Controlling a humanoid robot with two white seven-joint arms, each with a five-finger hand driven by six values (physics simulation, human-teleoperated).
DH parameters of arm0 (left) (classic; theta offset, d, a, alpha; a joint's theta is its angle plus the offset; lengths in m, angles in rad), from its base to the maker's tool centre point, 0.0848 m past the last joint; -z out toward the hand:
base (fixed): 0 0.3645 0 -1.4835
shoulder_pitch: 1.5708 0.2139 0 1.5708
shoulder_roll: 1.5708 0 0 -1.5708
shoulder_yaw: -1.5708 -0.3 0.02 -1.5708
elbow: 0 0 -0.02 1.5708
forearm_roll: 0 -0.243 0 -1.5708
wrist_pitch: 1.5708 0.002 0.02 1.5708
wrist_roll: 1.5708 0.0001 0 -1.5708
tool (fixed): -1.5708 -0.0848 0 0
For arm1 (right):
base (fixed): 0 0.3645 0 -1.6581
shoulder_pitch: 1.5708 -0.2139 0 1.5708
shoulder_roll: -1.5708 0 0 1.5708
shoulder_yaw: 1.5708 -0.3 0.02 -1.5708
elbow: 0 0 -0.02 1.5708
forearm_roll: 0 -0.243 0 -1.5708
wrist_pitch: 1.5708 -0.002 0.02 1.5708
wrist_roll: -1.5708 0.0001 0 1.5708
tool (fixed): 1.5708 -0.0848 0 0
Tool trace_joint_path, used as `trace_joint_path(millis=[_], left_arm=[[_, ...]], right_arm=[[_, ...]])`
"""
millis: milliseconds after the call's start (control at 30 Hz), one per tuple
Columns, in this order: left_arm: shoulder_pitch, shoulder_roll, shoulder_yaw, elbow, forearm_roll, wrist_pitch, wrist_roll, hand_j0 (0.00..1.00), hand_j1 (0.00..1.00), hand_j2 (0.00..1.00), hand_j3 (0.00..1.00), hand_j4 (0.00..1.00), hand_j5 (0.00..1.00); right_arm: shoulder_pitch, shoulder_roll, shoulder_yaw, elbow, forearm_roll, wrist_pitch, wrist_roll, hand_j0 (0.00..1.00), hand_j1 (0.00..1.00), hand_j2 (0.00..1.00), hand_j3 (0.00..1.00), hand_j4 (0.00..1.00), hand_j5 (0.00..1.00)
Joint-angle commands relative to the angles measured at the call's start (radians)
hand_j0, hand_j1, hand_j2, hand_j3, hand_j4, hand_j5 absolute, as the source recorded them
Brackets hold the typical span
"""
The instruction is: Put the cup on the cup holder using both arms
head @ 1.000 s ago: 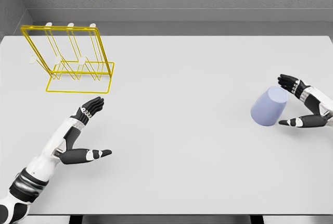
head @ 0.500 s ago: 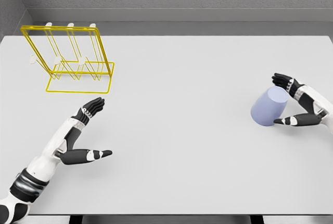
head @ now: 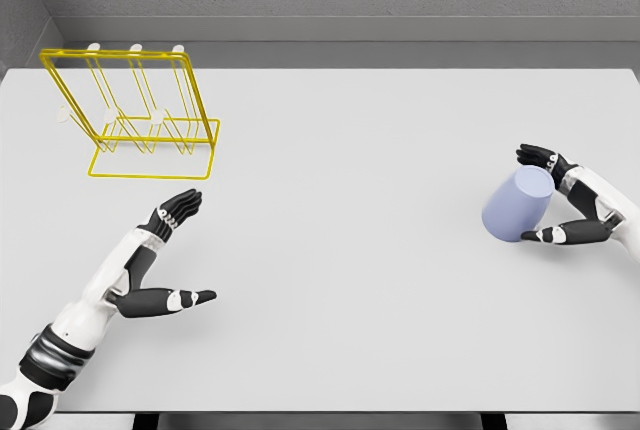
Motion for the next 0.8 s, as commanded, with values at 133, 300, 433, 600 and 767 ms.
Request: trace_joint_path(millis=[133,300,433,600,767], left_arm=[[0.002,-0.001,0.003,-0.002,0.004,0.000,-0.001,1.00,1.00,1.00,1.00,1.00,1.00],[-0.002,0.002,0.005,-0.002,0.000,0.000,-0.003,1.00,1.00,1.00,1.00,1.00,1.00],[-0.008,-0.004,0.003,-0.001,0.004,0.000,-0.001,1.00,1.00,1.00,1.00,1.00,1.00],[-0.011,-0.005,0.005,0.001,0.002,0.000,0.002,1.00,1.00,1.00,1.00,1.00,1.00],[-0.012,-0.010,0.005,-0.001,0.004,0.000,0.002,1.00,1.00,1.00,1.00,1.00,1.00]], right_arm=[[0.000,-0.001,0.010,-0.005,-0.006,0.001,0.000,1.00,1.00,1.00,1.00,1.00,1.00],[-0.002,-0.001,0.021,-0.003,-0.006,0.001,0.000,1.00,1.00,1.00,1.00,1.00,1.00],[-0.014,-0.001,0.032,0.001,-0.005,0.001,0.000,1.00,1.00,1.00,1.00,1.00,1.00],[-0.015,-0.001,0.032,0.000,0.014,0.001,0.000,1.00,1.00,1.00,1.00,1.00,1.00],[-0.015,-0.001,0.032,0.012,0.050,0.001,0.000,1.00,1.00,1.00,1.00,1.00,1.00]])
